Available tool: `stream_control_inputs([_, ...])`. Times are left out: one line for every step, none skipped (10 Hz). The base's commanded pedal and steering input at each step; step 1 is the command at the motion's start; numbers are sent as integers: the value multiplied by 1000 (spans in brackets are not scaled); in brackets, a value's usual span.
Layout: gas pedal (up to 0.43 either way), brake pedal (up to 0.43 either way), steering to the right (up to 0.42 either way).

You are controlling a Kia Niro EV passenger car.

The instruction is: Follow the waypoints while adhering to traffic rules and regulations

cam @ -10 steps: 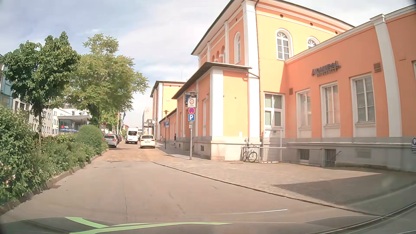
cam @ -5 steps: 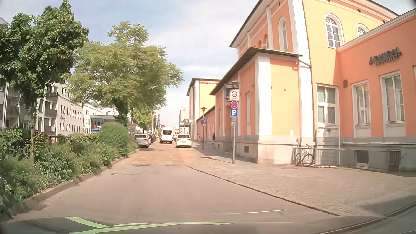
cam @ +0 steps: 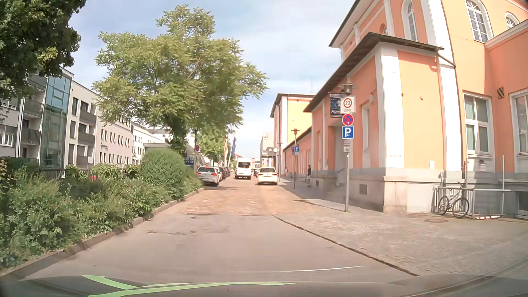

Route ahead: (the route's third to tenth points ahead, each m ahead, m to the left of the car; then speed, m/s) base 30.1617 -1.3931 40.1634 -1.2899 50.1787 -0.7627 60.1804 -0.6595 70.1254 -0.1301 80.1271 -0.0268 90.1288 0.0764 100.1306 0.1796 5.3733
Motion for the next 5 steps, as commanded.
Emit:
stream_control_inputs([0,0,-102])
stream_control_inputs([0,0,-94])
stream_control_inputs([0,0,-84])
stream_control_inputs([0,0,-68])
stream_control_inputs([0,0,-51])
